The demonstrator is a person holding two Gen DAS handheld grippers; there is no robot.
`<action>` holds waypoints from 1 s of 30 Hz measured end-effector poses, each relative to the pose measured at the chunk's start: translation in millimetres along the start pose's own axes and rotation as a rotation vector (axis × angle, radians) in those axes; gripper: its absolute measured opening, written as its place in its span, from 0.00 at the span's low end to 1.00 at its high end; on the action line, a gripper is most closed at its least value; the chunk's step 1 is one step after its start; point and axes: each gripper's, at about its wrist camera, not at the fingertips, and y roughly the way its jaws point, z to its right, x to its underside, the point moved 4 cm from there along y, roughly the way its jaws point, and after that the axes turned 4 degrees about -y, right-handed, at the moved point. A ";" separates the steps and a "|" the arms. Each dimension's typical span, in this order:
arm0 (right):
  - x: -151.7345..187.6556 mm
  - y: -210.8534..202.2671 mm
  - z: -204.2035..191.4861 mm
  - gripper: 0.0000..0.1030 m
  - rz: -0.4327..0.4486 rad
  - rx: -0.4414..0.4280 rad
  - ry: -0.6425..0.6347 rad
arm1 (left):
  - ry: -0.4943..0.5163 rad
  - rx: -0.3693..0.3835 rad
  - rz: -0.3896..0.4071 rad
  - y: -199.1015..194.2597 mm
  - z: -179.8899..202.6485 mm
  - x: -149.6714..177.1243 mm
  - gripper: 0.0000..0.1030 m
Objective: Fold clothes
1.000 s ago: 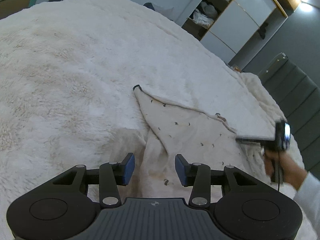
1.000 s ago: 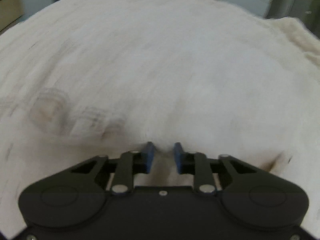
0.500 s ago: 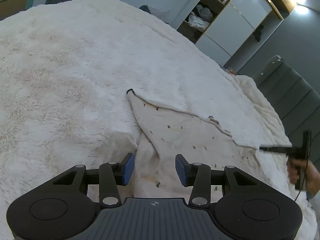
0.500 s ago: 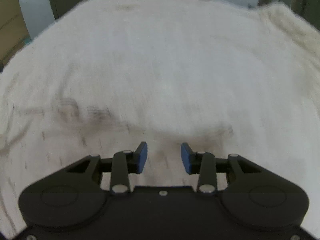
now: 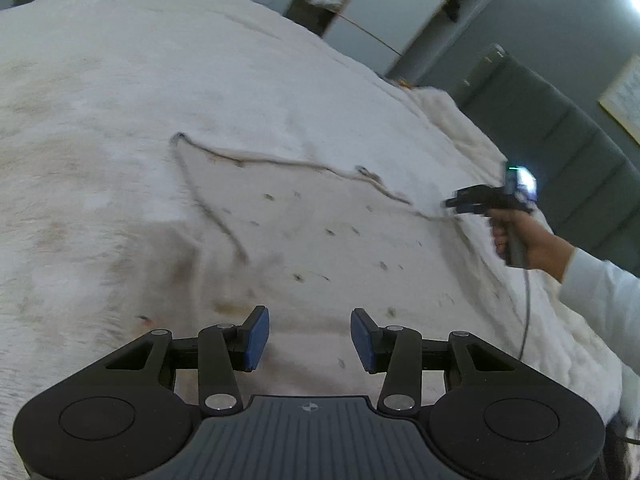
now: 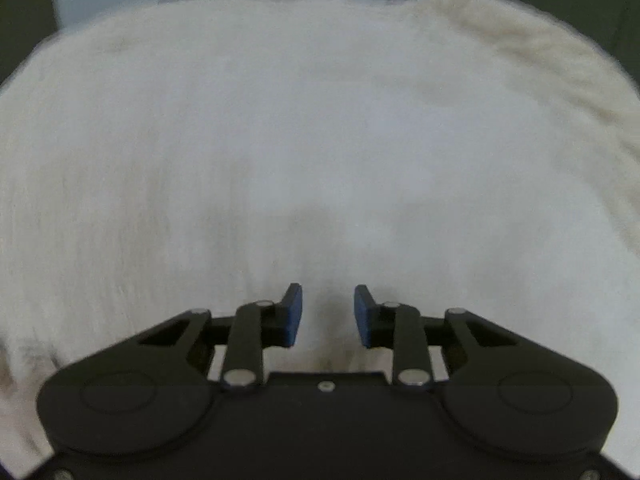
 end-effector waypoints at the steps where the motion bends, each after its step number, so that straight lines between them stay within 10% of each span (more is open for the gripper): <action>1: -4.4 -14.5 -1.9 0.31 0.010 -0.025 -0.009 | -0.028 -0.004 0.033 -8.4 -7.7 -4.0 0.39; 5: 7.4 -71.8 -12.5 0.50 0.002 -0.137 -0.052 | -0.110 -0.002 0.119 -37.9 -26.7 -7.2 0.39; 12: 138.3 -195.7 -16.4 0.53 -0.083 -0.436 -0.062 | -0.053 -0.041 0.030 -49.1 -35.7 13.9 0.39; 18: 260.4 -243.8 9.0 0.56 -0.108 -0.446 -0.059 | -0.039 0.017 -0.040 -59.7 -46.2 41.1 0.39; 22: 306.4 -251.2 15.1 0.56 -0.152 -0.473 0.059 | 0.010 -0.049 -0.120 -44.8 -43.7 65.4 0.04; 30: 248.4 -269.2 -73.2 0.55 -0.037 -0.584 -0.063 | 0.021 -0.055 -0.107 -54.8 -39.3 76.6 0.04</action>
